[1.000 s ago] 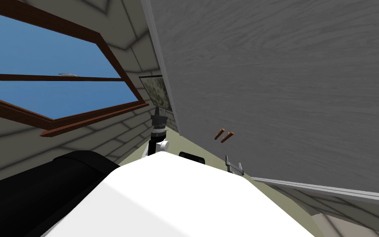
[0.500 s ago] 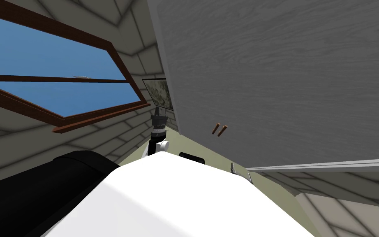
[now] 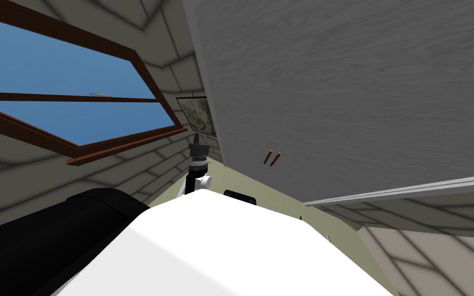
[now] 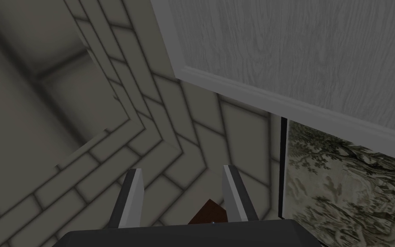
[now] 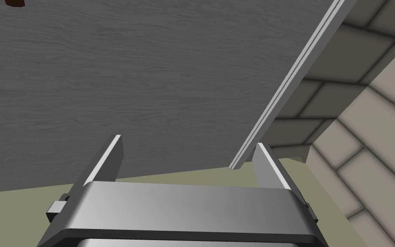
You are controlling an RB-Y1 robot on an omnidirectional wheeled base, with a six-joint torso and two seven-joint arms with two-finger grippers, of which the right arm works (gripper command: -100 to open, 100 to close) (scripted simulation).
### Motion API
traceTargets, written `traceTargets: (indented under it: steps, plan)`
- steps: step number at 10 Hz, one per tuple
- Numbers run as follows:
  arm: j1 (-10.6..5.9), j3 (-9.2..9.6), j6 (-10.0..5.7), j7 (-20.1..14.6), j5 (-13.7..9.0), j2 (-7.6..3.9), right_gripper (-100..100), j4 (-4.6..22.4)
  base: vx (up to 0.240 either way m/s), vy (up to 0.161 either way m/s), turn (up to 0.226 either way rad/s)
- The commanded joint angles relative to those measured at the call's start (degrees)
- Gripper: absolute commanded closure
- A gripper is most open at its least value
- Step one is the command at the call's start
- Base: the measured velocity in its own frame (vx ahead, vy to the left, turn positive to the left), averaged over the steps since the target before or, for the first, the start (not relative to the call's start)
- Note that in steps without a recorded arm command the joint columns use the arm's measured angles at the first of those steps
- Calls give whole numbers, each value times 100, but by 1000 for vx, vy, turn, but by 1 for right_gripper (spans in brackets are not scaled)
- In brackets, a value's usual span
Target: Pull the door open
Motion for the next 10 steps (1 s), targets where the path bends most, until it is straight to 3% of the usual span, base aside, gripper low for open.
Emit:
traceTargets:
  steps: [1, 2, 3, 6, 10]
  plan:
    - [159, -73, 88, 52, -43, -5, -100, -165, -69, -15, -6]
    - [171, -206, 114, 31, -119, -59, -100, -37, -27, -22, 32]
    - [75, -249, 135, 16, -147, -68, -100, -1, 96, -20, 140]
    - [-102, -232, 153, 3, -143, -44, -100, -27, 163, -56, 96]
    - [-435, -129, 172, -10, -95, 28, -100, -143, 183, 1, 110]
